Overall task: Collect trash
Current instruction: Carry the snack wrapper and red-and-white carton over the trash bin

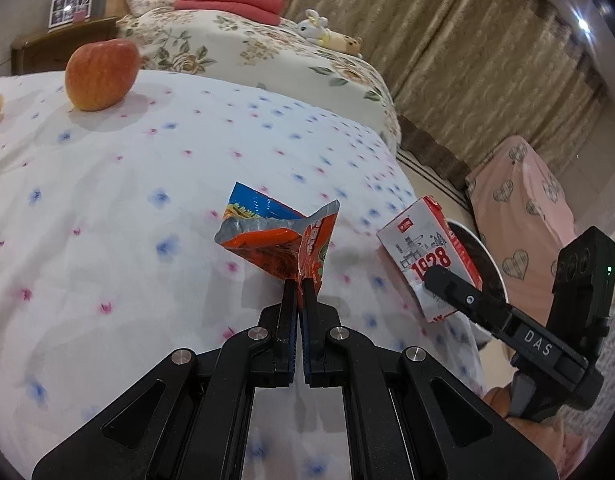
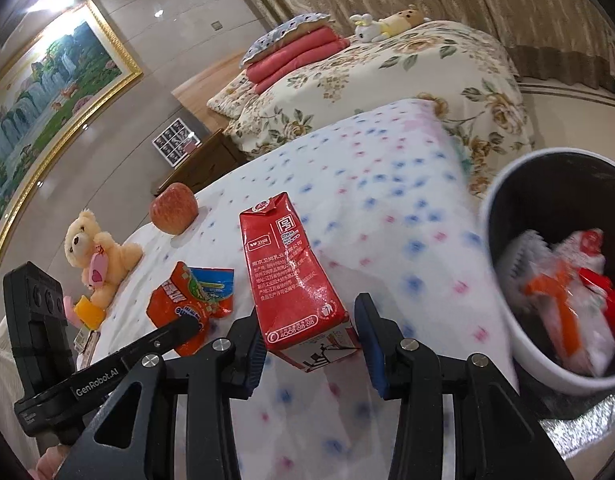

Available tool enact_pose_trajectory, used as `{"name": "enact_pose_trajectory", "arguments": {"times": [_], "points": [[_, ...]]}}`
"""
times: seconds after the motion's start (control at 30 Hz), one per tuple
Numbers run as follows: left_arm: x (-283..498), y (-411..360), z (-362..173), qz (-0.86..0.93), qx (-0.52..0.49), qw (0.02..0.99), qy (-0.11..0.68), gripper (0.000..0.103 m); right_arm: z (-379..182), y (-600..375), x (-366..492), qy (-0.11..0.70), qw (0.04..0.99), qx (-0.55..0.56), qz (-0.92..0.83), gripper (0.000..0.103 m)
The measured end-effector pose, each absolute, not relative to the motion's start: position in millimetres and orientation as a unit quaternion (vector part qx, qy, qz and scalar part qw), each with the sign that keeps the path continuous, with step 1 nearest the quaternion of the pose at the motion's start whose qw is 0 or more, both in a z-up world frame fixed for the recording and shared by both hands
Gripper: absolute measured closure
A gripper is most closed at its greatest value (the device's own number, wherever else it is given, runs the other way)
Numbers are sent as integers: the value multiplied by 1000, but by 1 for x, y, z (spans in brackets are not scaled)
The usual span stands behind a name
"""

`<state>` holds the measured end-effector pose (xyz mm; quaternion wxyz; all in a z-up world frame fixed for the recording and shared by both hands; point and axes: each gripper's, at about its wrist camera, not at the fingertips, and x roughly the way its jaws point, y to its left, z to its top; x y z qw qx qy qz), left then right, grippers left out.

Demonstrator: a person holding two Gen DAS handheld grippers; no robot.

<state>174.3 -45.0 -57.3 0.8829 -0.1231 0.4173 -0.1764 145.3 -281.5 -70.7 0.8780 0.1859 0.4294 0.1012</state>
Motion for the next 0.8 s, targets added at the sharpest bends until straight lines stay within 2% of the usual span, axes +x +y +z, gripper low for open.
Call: {"name": "enact_pose_trajectory", "arguments": {"times": [0.8], "points": [[135, -104, -44, -231, -50, 886, 398, 102, -59, -332, 88, 413, 886, 201, 56, 61]]}}
